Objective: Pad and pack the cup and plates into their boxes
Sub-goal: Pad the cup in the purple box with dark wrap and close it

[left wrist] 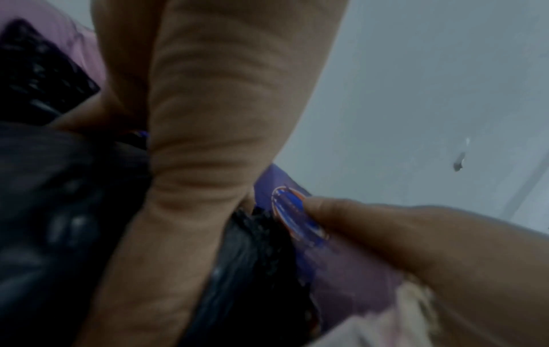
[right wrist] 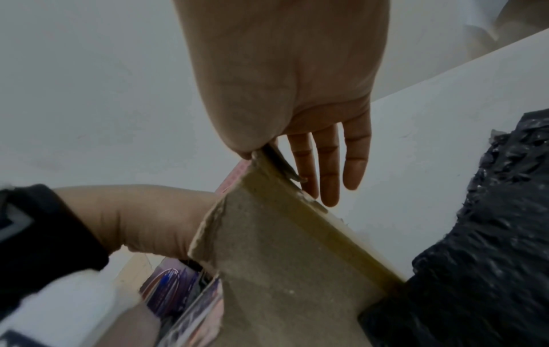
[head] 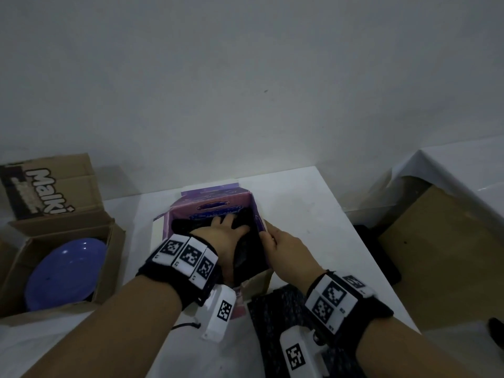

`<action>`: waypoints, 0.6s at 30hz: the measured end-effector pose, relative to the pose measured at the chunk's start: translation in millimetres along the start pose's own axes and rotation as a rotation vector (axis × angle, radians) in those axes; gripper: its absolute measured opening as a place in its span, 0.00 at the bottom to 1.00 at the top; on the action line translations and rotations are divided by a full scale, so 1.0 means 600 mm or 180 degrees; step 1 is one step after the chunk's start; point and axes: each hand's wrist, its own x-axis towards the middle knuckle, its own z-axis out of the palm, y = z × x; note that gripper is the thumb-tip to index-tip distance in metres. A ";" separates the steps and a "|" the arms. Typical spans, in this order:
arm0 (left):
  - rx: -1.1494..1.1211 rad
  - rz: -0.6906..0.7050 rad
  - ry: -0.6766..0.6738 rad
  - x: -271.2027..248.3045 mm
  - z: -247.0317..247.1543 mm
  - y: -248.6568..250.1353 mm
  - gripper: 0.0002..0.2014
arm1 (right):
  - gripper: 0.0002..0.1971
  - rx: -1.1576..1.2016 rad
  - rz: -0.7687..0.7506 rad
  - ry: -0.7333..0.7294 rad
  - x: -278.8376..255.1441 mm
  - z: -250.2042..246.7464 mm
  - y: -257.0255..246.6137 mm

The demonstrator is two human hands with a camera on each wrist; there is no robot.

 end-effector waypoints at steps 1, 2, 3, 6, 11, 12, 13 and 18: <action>-0.0057 0.0040 0.0092 -0.001 0.005 -0.001 0.60 | 0.21 0.0011 0.0003 0.0006 0.000 0.001 0.000; -0.0135 0.0096 0.0176 -0.003 0.011 -0.005 0.59 | 0.21 0.0014 -0.0001 0.0011 -0.001 0.002 0.000; -0.0247 0.0157 0.0213 -0.005 0.014 -0.009 0.58 | 0.21 0.0010 -0.0004 0.0015 -0.002 0.003 -0.001; -0.1013 0.0205 0.0130 -0.009 0.010 -0.025 0.49 | 0.21 -0.0026 0.0006 0.0048 -0.001 0.003 -0.002; -0.1557 -0.0167 0.0854 0.009 0.026 0.008 0.24 | 0.21 -0.0037 0.0001 0.0039 -0.002 0.004 -0.002; -0.1529 -0.0325 0.1021 0.010 0.033 0.020 0.21 | 0.21 -0.0014 -0.0004 0.0052 -0.002 0.003 -0.002; -0.1479 -0.0459 0.1143 0.010 0.039 0.031 0.19 | 0.21 0.0000 -0.0007 0.0066 -0.001 0.003 -0.001; -0.1324 -0.0634 0.1624 -0.003 0.048 0.038 0.35 | 0.21 0.0024 -0.0029 0.0086 0.000 0.005 0.001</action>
